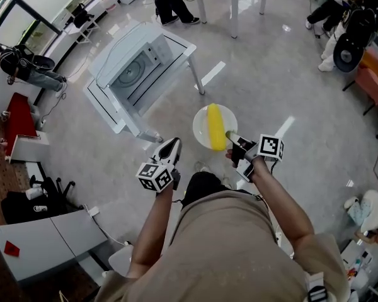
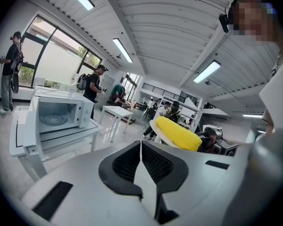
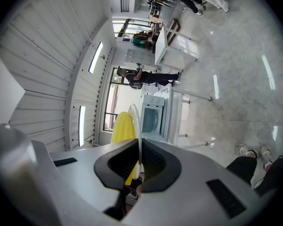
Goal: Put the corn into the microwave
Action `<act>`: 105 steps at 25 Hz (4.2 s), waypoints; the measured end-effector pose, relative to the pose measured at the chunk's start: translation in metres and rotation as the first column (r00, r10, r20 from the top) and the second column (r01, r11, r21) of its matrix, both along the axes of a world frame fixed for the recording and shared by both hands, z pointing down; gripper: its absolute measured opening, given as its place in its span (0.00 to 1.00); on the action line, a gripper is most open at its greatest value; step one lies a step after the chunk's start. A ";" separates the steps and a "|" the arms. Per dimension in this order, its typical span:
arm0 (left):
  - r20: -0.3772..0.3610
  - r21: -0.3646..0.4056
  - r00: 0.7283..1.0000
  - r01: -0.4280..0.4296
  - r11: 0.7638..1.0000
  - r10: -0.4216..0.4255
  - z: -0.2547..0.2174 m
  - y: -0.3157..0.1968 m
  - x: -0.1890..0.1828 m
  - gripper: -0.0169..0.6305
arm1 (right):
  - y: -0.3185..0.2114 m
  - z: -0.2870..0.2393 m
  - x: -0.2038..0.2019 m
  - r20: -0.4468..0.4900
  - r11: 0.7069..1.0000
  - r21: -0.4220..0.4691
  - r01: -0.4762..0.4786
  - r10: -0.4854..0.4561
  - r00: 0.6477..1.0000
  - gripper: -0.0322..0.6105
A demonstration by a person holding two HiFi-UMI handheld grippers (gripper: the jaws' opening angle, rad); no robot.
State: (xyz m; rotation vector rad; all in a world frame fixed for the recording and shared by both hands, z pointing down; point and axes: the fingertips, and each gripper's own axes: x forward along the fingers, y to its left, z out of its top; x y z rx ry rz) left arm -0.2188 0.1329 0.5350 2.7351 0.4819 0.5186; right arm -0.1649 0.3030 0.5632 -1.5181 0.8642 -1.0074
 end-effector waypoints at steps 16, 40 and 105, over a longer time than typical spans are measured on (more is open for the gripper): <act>-0.050 -0.009 0.998 -0.026 1.000 0.026 -0.014 -0.082 0.095 0.03 | -0.099 -0.011 0.089 -0.059 0.999 -0.015 0.035 -0.036 0.998 0.07; -0.048 -0.023 0.967 0.249 0.968 -0.250 -0.040 -0.160 0.152 0.03 | -0.202 -0.014 0.177 -0.035 0.933 -0.055 0.357 -0.359 0.933 0.07; -0.003 -0.016 0.823 0.568 0.823 -0.568 -0.021 -0.253 0.153 0.03 | -0.325 0.002 0.241 0.020 0.821 -0.123 0.557 -0.559 0.829 0.07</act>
